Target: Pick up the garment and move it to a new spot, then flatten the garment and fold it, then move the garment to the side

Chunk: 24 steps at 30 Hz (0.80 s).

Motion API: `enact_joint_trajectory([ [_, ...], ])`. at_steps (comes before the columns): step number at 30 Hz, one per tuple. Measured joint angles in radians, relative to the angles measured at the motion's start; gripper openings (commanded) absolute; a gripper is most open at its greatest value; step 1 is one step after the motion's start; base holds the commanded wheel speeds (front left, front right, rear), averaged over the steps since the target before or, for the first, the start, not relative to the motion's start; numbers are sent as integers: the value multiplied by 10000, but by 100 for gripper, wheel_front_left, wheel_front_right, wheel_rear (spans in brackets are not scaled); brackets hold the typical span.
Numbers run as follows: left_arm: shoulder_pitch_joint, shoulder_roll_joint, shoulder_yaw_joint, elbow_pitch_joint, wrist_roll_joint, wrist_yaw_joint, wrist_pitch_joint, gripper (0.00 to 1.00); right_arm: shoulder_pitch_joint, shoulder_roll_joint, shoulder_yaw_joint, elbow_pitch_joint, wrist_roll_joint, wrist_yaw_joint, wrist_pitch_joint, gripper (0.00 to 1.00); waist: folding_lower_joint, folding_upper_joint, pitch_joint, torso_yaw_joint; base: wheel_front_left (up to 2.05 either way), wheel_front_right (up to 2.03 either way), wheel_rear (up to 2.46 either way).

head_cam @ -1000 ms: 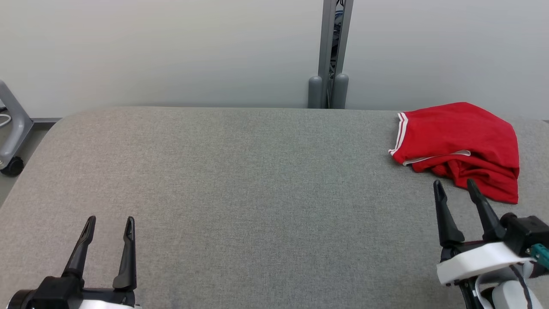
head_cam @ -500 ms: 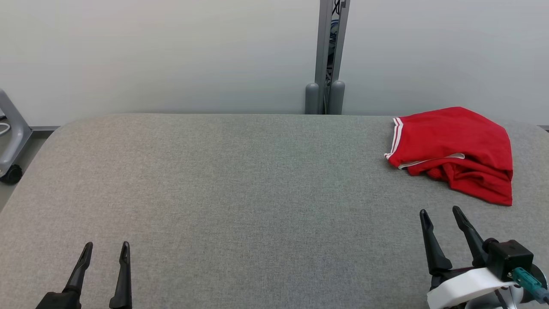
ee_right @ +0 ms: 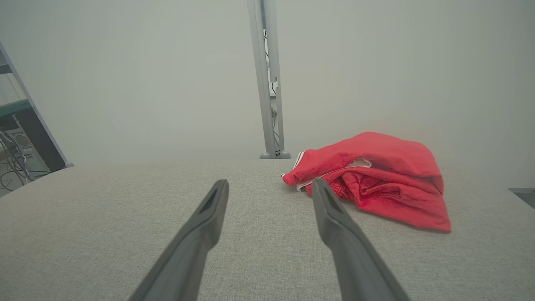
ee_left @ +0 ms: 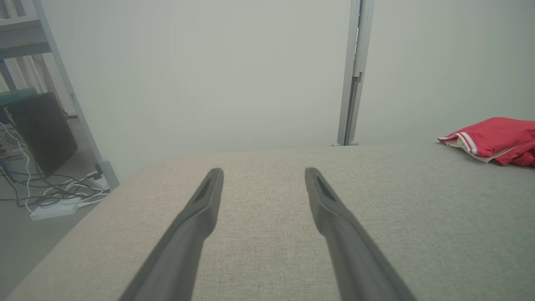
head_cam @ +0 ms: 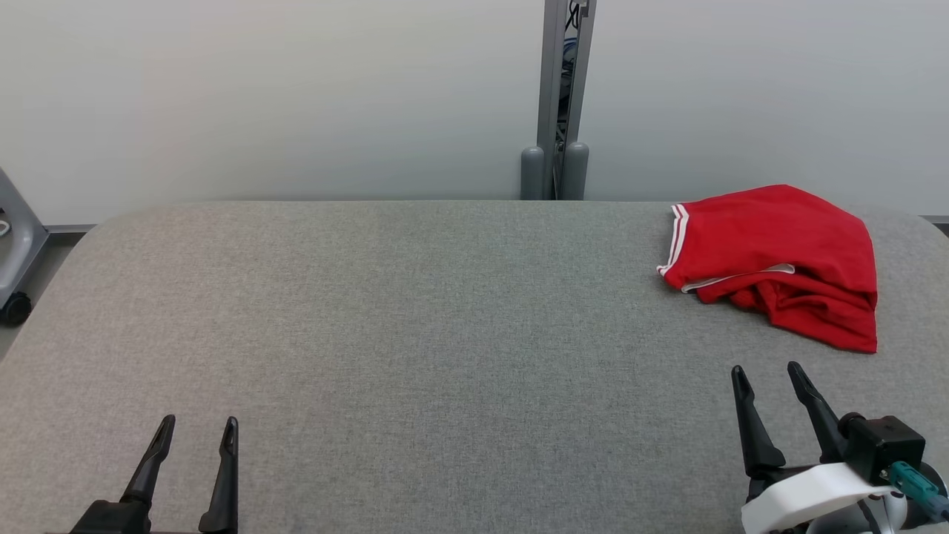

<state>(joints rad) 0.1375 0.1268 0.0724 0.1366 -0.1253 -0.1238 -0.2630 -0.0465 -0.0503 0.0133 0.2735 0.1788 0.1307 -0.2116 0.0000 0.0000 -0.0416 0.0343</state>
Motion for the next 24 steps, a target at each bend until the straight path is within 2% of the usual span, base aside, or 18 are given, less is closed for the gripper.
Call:
enact_joint_trajectory([
  [18, 3, 132, -245, -140, -257, -44, 0, 100, -49, 13, 293, 261, 207, 0, -2, 100, 0, 0, 34, -120, 0, 0, 0],
  [19, 19, 100, -251, -58, -259, -44, 2, 0, -13, 29, 295, 332, 207, 0, 0, 0, 0, 0, 34, -122, 0, 0, 0],
  [24, 212, -163, -286, 385, -447, -44, 144, 0, 322, 144, 291, 744, 397, 0, 96, 0, 0, 0, 43, -127, 0, 0, 0],
])
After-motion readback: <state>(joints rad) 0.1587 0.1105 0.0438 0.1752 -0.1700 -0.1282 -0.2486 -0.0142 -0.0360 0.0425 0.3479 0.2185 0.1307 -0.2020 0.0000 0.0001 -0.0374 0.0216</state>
